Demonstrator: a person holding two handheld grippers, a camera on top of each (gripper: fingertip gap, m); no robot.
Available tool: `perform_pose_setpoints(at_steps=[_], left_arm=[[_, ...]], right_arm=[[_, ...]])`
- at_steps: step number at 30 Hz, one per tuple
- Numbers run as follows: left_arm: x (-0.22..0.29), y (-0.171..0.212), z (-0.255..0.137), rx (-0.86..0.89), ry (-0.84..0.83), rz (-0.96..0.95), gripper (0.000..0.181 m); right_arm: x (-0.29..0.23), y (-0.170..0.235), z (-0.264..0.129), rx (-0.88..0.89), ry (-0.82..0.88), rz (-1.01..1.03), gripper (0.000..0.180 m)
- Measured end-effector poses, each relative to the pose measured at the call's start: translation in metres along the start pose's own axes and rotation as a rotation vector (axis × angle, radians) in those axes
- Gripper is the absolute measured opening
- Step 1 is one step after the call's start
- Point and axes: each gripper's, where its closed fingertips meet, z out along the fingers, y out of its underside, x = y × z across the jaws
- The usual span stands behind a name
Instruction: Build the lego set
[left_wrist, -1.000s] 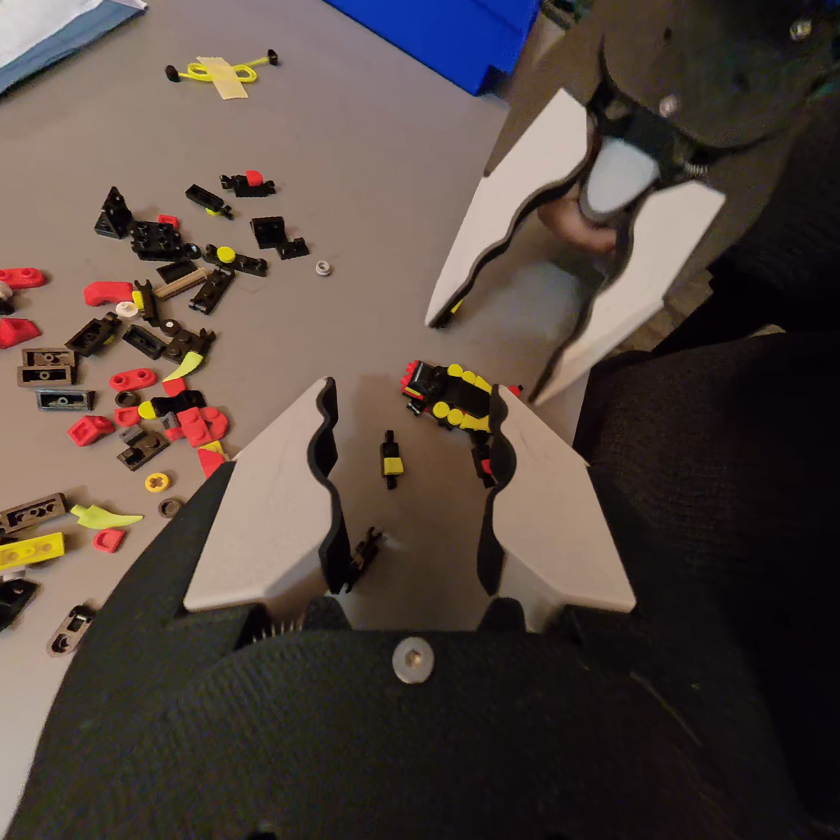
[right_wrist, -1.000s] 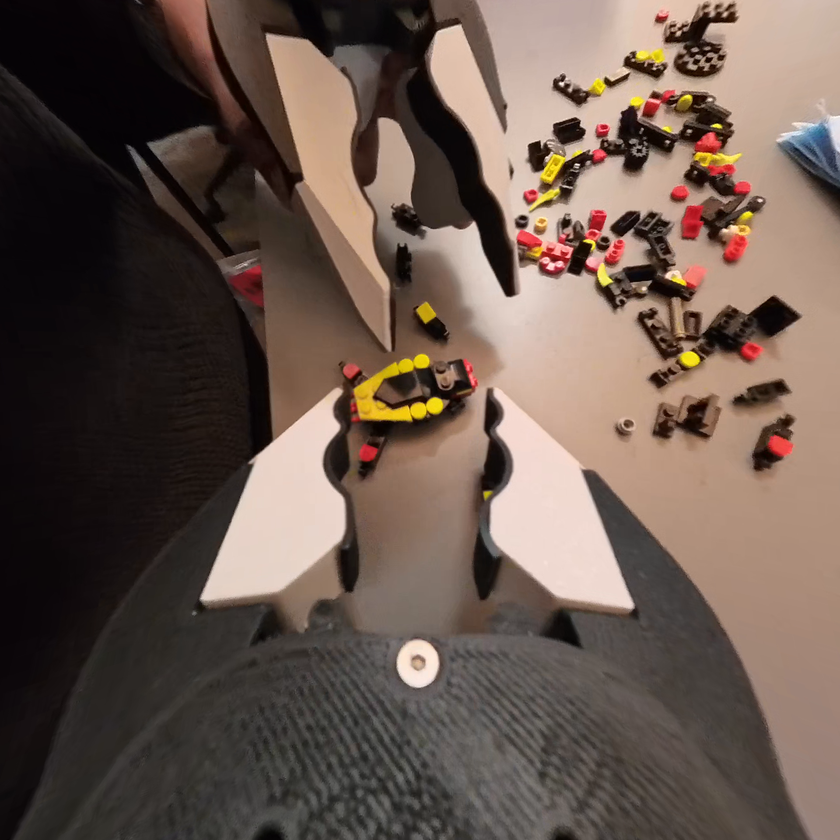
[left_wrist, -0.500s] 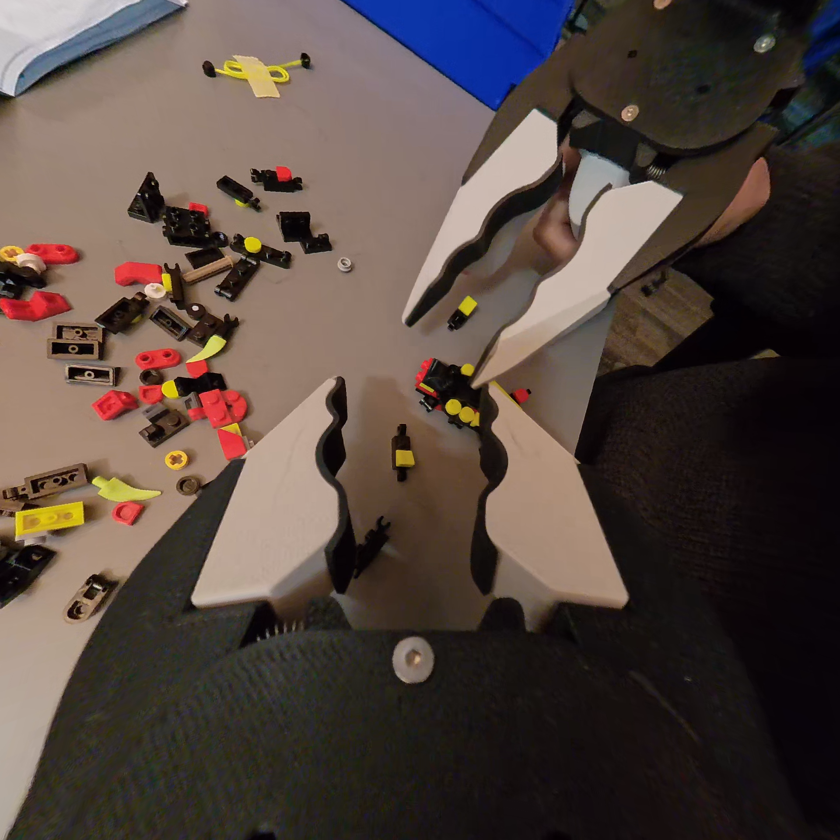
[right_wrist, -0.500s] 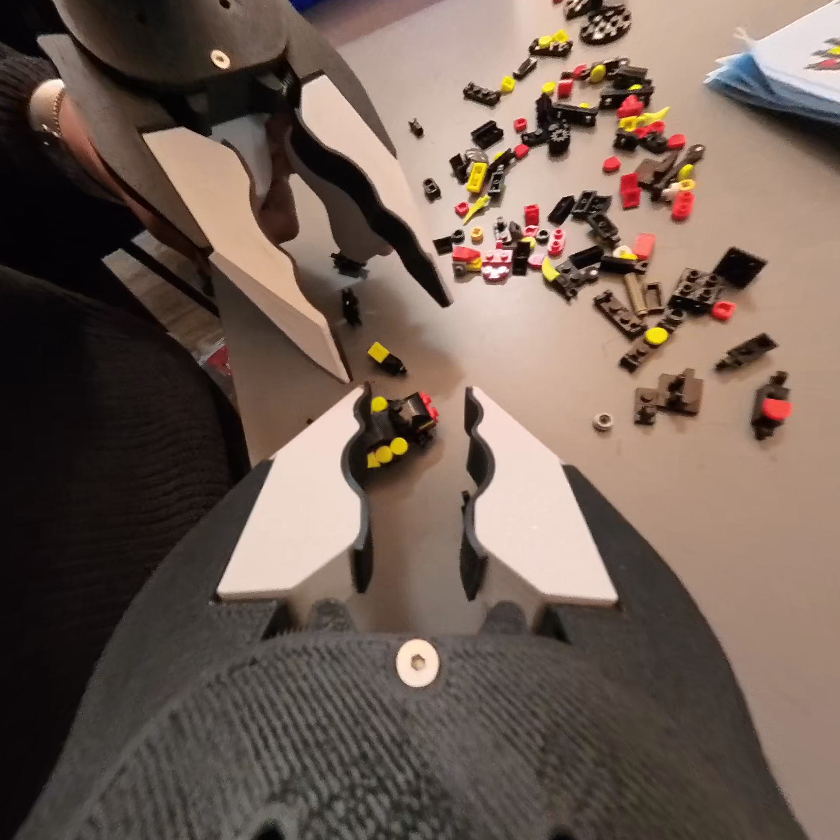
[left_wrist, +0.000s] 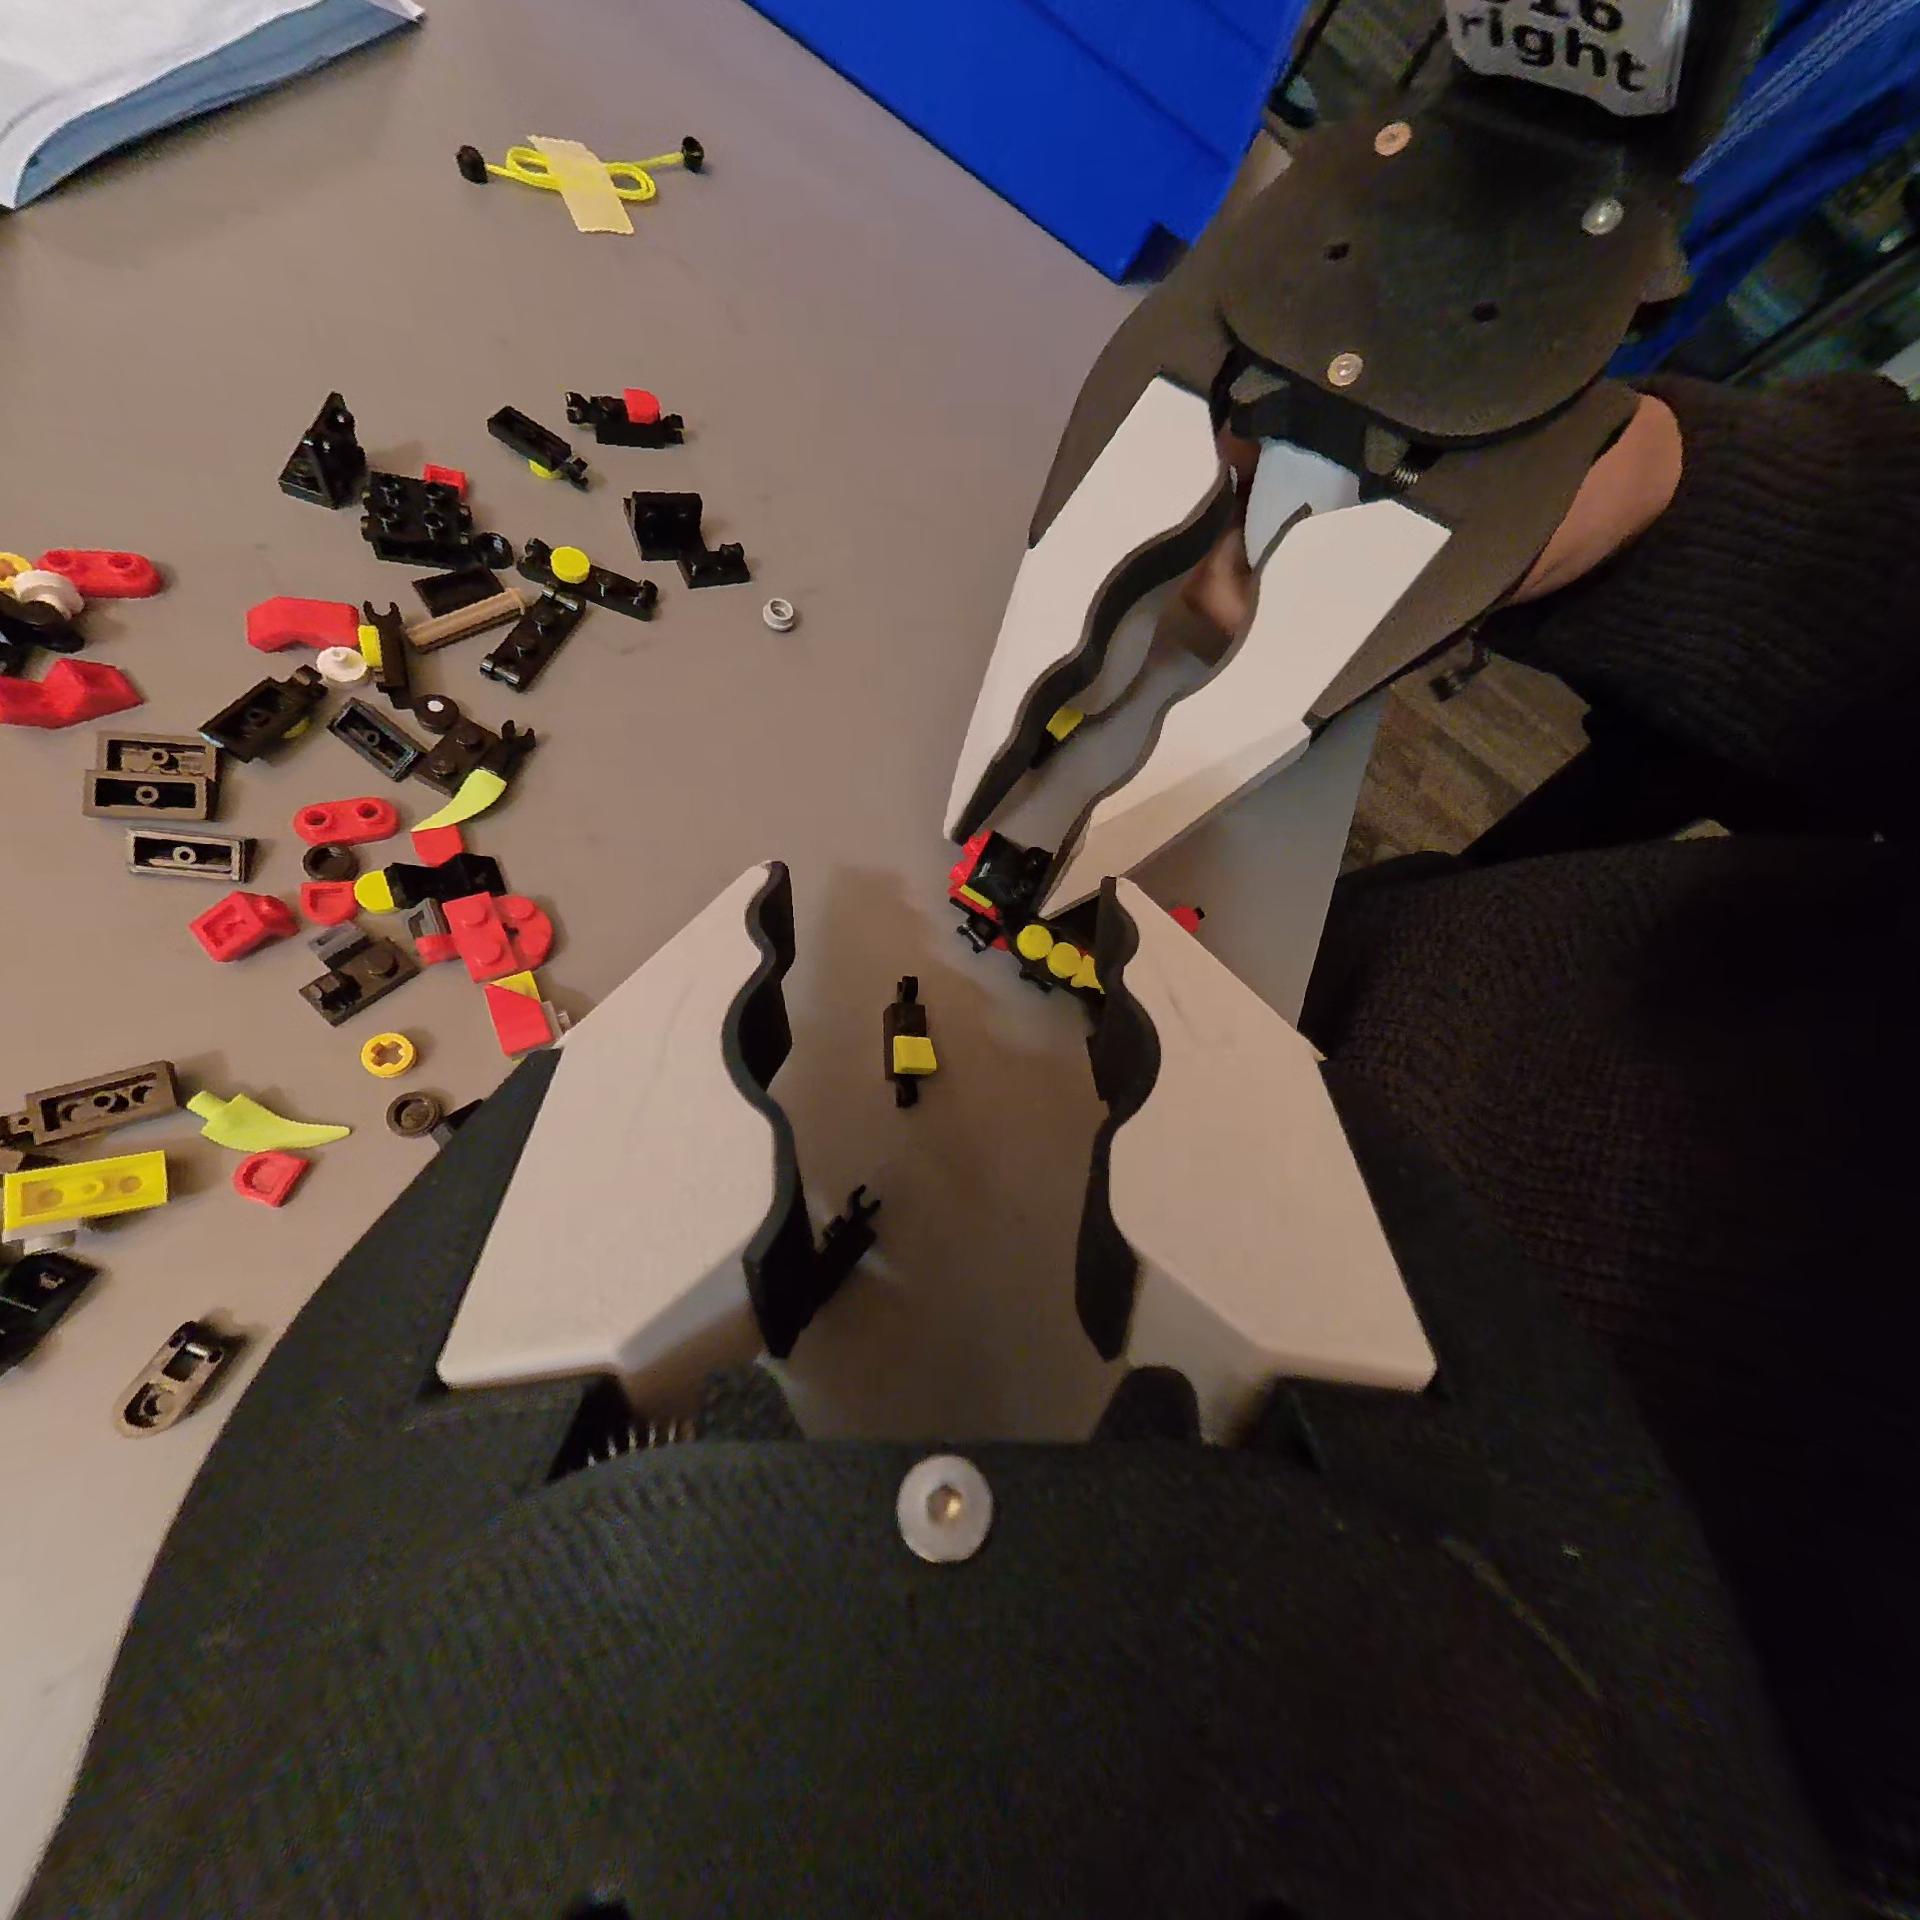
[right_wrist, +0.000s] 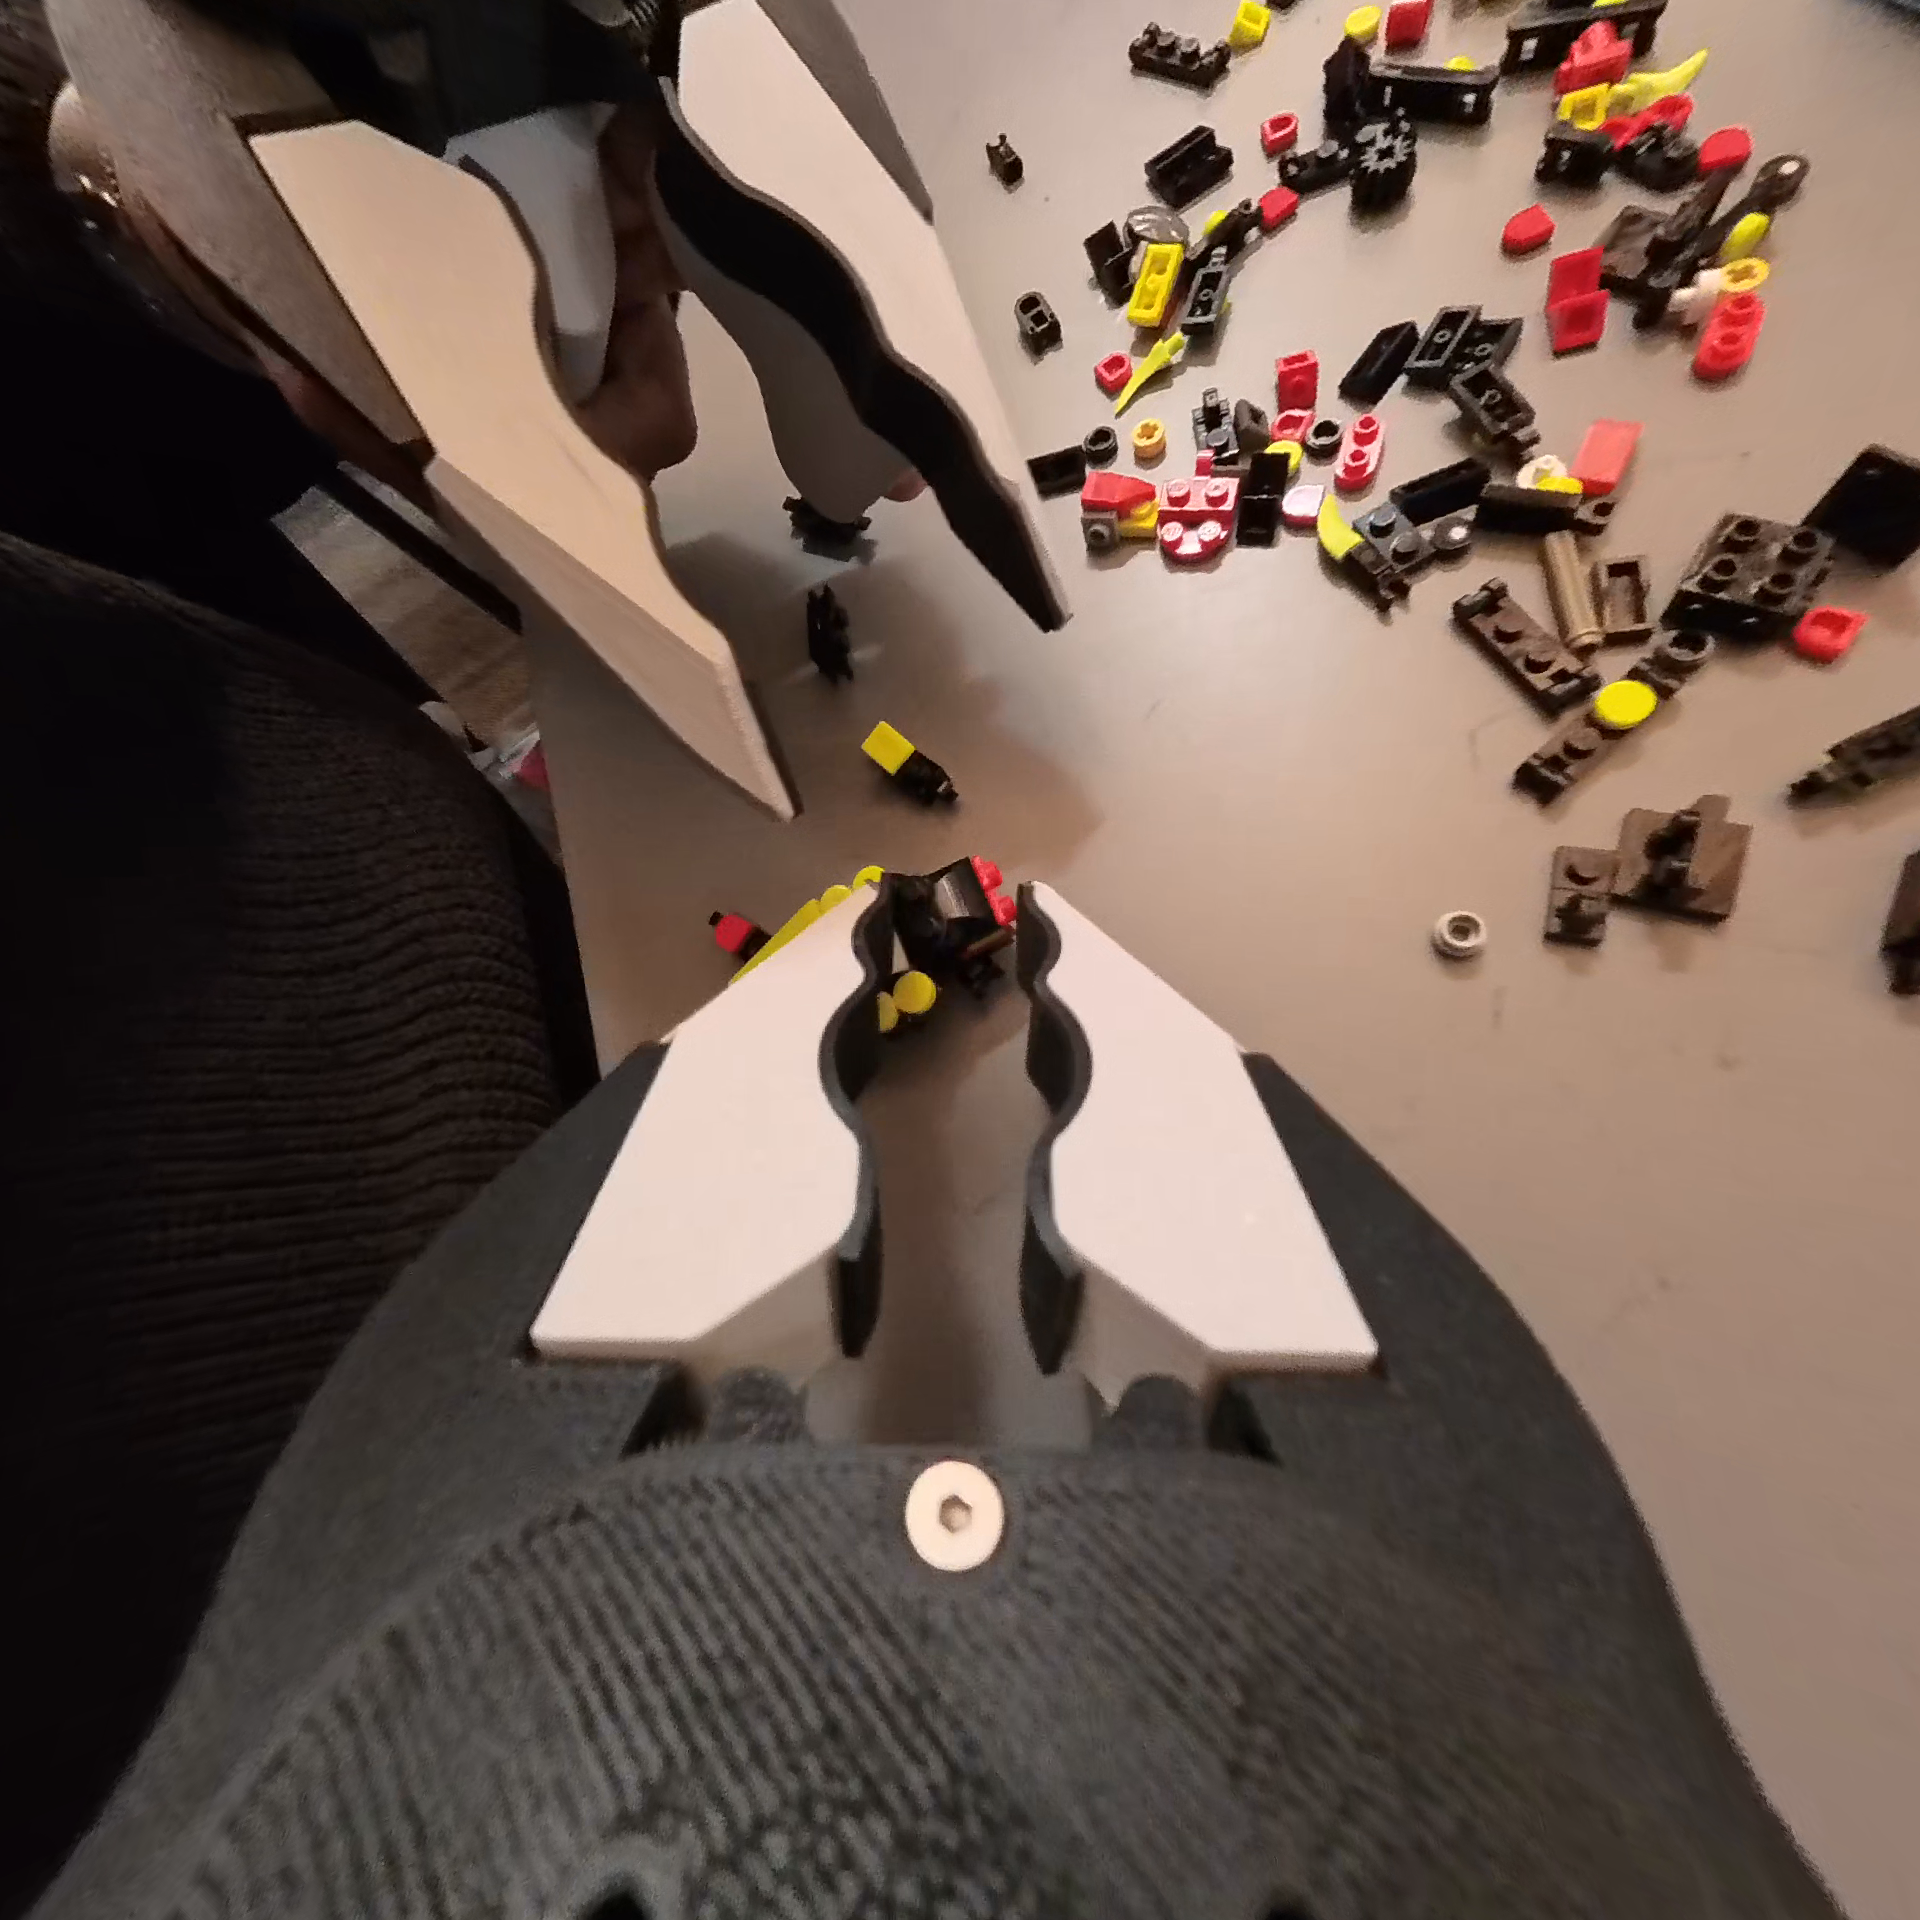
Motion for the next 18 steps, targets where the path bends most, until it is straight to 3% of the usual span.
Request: perform_pose_setpoints(at_steps=[7, 13, 17, 18], left_arm=[[0.006, -0.001, 0.0, 0.008, 0.072, -0.096, 0.057], [0.032, 0.0, 0.007, -0.018, 0.314, -0.343, 0.056], [0.04, -0.002, 0.009, -0.017, 0.383, -0.413, 0.027], [0.039, -0.002, 0.009, -0.017, 0.38, -0.417, 0.026]], right_arm=[[-0.001, -0.018, -0.015, 0.11, 0.029, -0.095, 0.021], [-0.008, -0.035, -0.033, 0.244, -0.002, -0.154, 0.021], [-0.012, -0.042, -0.033, 0.266, 0.023, -0.2, 0.021], [-0.012, -0.041, -0.033, 0.265, 0.034, -0.211, 0.021]])
